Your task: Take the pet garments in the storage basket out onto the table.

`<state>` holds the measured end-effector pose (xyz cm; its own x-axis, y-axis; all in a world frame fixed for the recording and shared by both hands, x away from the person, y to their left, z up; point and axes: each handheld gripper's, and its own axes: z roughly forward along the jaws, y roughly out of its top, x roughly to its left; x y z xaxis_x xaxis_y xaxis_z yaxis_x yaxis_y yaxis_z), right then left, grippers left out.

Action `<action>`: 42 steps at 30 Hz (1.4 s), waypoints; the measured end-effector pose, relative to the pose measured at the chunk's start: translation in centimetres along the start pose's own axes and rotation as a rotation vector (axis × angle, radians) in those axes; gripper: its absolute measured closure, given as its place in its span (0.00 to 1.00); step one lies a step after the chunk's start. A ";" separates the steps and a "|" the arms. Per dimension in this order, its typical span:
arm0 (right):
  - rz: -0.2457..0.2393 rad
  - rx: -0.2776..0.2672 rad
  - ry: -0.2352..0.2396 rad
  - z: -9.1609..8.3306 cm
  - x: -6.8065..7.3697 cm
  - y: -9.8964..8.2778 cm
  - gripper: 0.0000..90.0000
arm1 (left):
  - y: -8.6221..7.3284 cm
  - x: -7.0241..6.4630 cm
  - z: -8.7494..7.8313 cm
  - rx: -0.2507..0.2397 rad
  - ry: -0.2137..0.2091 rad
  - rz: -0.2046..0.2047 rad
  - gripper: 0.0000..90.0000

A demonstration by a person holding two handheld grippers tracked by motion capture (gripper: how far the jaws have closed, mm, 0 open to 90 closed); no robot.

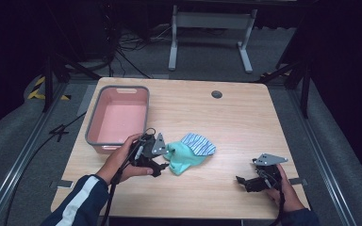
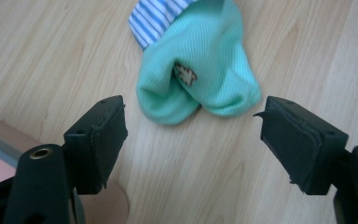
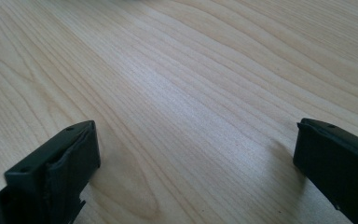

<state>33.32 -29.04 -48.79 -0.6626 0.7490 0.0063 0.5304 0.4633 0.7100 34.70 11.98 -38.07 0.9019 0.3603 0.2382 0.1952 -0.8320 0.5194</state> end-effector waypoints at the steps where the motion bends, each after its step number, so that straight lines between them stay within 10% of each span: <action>1: 0.001 0.000 0.000 0.0 0.0 0.0 0.01 | -0.4 -0.1 -0.1 0.006 0.004 0.004 0.25; 26: 0.000 0.000 0.000 0.0 0.0 0.0 0.01 | -7.1 -0.3 -1.1 0.105 0.042 -0.001 0.24; 42: -0.001 0.000 0.000 0.0 0.0 0.0 0.01 | -12.4 0.6 -1.0 0.146 0.049 -0.083 0.23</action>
<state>33.32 -29.04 -48.79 -0.6628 0.7488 0.0057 0.5302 0.4639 0.7097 32.46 22.92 -43.53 0.8613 0.4476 0.2406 0.3255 -0.8496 0.4151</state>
